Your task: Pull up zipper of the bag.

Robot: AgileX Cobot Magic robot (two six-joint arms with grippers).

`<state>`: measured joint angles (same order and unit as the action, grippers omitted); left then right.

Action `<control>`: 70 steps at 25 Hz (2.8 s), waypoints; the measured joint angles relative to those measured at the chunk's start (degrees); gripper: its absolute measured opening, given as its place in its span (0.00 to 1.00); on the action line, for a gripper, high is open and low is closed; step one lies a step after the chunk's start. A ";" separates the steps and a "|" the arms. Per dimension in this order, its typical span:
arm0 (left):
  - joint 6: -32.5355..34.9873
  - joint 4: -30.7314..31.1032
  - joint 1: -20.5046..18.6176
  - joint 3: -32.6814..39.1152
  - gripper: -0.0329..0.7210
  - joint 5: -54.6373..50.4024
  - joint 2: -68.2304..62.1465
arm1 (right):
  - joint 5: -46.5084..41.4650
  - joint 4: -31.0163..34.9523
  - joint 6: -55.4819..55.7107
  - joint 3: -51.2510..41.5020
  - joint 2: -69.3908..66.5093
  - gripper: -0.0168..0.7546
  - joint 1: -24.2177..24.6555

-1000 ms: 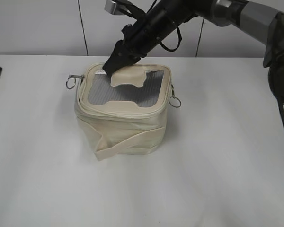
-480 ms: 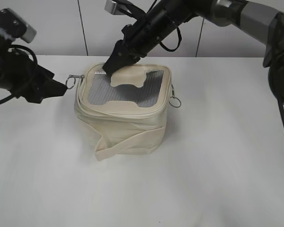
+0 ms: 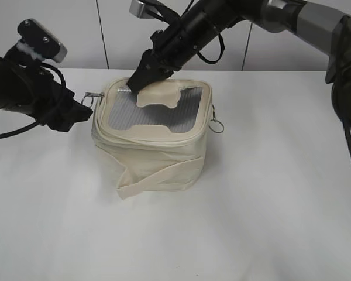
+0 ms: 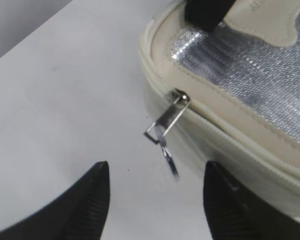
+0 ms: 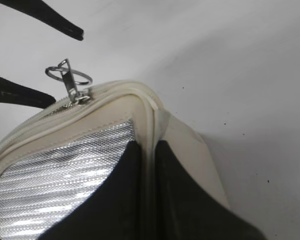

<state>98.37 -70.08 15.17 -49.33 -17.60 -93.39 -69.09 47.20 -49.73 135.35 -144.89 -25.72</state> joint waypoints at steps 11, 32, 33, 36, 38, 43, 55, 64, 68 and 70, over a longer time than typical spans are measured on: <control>0.00 -1.63 0.00 -4.96 0.50 -0.66 -4.25 | 0.00 0.00 0.06 0.00 0.00 0.09 0.00; -24.11 24.56 0.19 0.70 0.03 -13.13 8.53 | 0.17 0.26 4.09 0.00 0.00 0.09 0.00; -24.90 24.71 0.19 1.38 0.03 -14.91 8.69 | 0.17 0.26 4.32 0.00 0.00 0.09 0.00; -26.50 25.16 0.31 3.27 0.03 -19.79 8.76 | 0.28 0.26 5.65 0.00 0.00 0.09 0.00; -27.49 25.42 1.11 3.79 0.03 -23.07 8.76 | 0.47 0.26 6.61 0.00 0.00 0.09 0.00; -28.34 23.91 8.71 3.80 0.03 -23.19 8.87 | 0.41 0.26 7.39 0.00 0.00 0.09 0.00; -35.55 17.44 23.69 4.07 0.12 -9.78 7.57 | -0.38 0.56 8.93 0.00 0.00 0.15 0.56; -42.56 23.38 8.96 3.53 0.54 -22.08 16.94 | -0.09 0.68 16.59 0.00 4.86 0.50 11.12; -43.11 26.85 3.98 -4.17 0.49 -23.69 15.20 | -0.04 3.79 15.96 -7.79 8.88 0.43 17.29; -43.03 26.61 1.71 -11.93 0.49 -26.18 10.77 | 0.07 6.89 12.20 -18.24 13.46 0.42 20.25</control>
<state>55.33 -43.47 16.88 -61.26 -43.78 -82.62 -69.02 54.09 -37.53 117.11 -131.43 -5.48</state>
